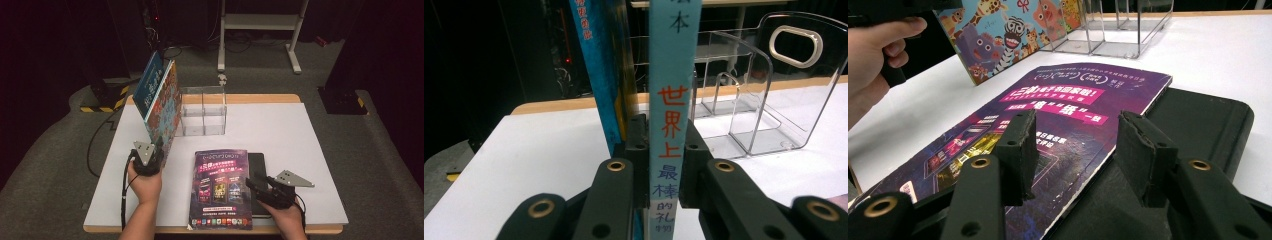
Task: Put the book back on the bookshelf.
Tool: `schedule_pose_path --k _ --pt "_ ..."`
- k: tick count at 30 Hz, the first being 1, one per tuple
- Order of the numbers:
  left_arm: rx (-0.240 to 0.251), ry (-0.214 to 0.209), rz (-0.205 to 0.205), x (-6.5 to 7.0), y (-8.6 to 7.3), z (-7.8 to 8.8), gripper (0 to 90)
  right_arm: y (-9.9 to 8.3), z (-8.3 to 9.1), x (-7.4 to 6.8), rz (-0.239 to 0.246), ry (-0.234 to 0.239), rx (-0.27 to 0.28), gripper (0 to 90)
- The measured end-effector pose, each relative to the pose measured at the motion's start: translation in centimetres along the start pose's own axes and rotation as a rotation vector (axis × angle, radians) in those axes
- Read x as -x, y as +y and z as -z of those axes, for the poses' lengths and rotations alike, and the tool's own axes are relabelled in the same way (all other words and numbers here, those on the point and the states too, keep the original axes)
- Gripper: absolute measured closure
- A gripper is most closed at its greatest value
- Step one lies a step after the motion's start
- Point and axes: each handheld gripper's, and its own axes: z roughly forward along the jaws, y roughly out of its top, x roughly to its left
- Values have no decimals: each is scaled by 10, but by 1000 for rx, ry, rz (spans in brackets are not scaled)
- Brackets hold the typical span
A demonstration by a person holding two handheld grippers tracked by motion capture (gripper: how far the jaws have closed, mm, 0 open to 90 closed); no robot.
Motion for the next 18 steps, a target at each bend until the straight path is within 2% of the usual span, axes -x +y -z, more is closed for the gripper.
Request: schedule_pose_path --k 2,5,9,13,18 --pt "3 5 16 0 -1 1 799 0 0 0 0 2 2 503" --pt "4 14 10 -1 -1 2 798 0 1 0 0 3 3 503" --pt "9 26 39 0 -1 2 798 0 0 -1 3 3 2 504" --pt "12 18 37 -3 -2 5 779 1 -2 -2 6 5 -3 503" --pt "-16 3 24 -9 -9 11 730 1 -1 -1 2 2 2 503"
